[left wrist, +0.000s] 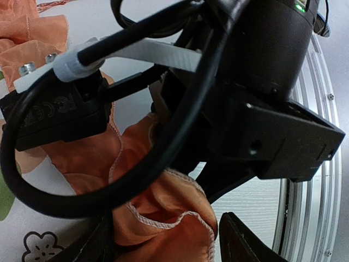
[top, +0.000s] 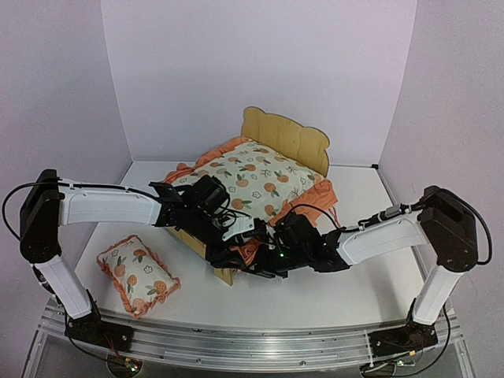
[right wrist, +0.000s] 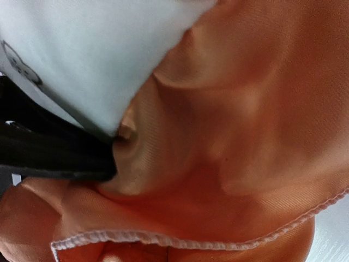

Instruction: Set up the pet bed

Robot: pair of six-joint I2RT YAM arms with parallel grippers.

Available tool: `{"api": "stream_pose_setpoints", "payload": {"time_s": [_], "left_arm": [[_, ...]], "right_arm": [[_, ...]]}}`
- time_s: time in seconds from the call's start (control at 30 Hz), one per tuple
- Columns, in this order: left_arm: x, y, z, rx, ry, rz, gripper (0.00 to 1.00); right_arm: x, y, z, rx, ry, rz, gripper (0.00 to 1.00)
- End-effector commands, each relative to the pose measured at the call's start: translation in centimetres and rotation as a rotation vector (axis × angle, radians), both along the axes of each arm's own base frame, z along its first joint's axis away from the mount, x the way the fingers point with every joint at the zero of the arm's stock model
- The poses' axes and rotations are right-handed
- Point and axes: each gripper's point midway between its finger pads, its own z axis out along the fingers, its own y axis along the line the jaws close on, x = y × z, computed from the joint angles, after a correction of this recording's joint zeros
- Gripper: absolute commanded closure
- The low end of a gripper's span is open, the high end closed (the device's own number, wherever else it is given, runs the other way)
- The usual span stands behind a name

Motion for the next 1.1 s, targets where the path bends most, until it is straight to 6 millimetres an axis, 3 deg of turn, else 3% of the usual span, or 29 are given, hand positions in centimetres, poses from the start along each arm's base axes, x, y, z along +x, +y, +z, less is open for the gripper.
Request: {"api": "stream_pose_setpoints", "payload": {"time_s": [0.0, 0.07, 0.23, 0.27, 0.47, 0.67, 1.07], "left_arm": [[0.6, -2.0, 2.2, -0.072, 0.000, 0.012, 0.36], [0.7, -2.4, 2.6, -0.084, 0.007, 0.021, 0.45], [1.0, -2.6, 3.2, -0.091, 0.027, 0.057, 0.95], [1.0, -2.5, 2.8, -0.082, 0.029, 0.064, 0.99], [2.7, -1.6, 0.5, -0.011, 0.013, 0.155, 1.00], [5.1, -0.3, 0.0, 0.012, -0.056, 0.237, 1.00], [4.9, 0.6, -1.1, 0.045, -0.064, 0.233, 1.00]], "right_arm": [[0.4, 1.0, 3.5, 0.091, -0.025, 0.004, 1.00], [0.2, 1.0, 3.6, 0.095, -0.022, 0.013, 1.00], [-0.1, -0.1, 1.8, 0.061, -0.013, -0.002, 1.00], [0.0, -0.1, 1.5, 0.062, -0.023, -0.006, 1.00], [1.1, 0.9, 0.1, 0.059, -0.086, 0.010, 0.99], [1.4, 0.3, -1.1, 0.072, -0.079, -0.044, 0.88], [0.0, -0.4, -1.9, 0.112, -0.022, -0.058, 0.71]]}}
